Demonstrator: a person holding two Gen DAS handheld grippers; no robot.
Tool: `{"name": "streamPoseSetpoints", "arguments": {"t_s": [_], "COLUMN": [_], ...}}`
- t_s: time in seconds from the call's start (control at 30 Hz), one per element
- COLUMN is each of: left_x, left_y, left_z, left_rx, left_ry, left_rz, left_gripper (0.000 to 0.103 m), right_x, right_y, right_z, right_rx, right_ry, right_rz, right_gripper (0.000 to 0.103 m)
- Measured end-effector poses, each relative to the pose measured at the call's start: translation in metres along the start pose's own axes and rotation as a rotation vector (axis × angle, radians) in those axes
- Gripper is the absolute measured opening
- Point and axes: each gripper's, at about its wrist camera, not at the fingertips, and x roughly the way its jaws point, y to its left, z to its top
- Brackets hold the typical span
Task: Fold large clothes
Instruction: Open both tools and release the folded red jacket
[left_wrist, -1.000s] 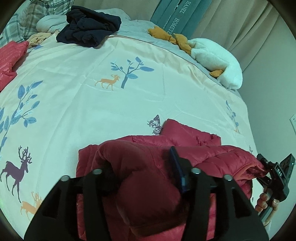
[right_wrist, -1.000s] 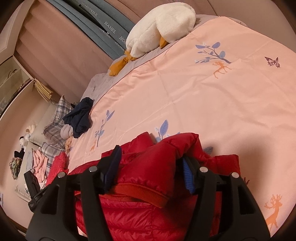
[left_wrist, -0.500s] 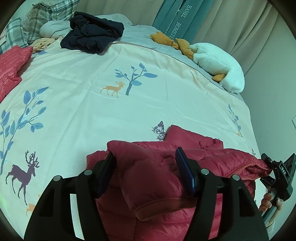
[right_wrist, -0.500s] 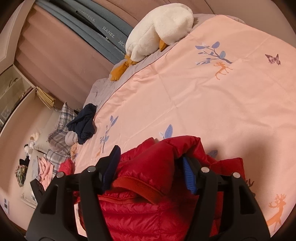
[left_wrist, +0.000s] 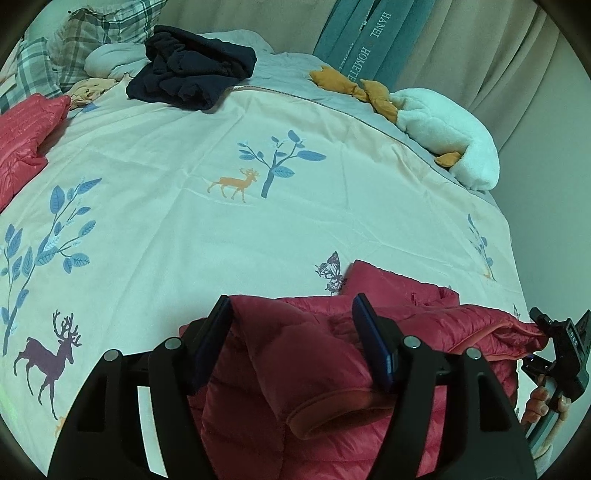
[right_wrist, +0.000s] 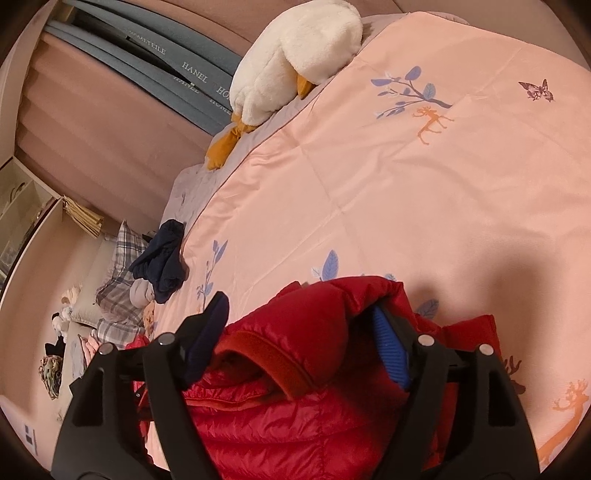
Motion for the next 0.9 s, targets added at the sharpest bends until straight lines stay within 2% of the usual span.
{"name": "streamPoseSetpoints", "arguments": {"t_s": [0.33, 0.5, 0.9], "left_x": [0.004, 0.004, 0.004], "left_y": [0.005, 0.007, 0.025], "left_z": [0.008, 0.011, 0.018], "left_rx": [-0.014, -0.008, -0.051], "left_ry": [-0.020, -0.041, -0.062], "left_rz": [0.022, 0.048, 0.072], "left_gripper": [0.069, 0.079, 0.080], "right_x": [0.004, 0.004, -0.009], "right_y": [-0.002, -0.005, -0.014], "right_z": [0.006, 0.010, 0.019], "right_rx": [0.015, 0.040, 0.049], "right_ry": [-0.014, -0.028, -0.087], "right_rz": [-0.005, -0.005, -0.031], "right_gripper": [0.080, 0.083, 0.086]}}
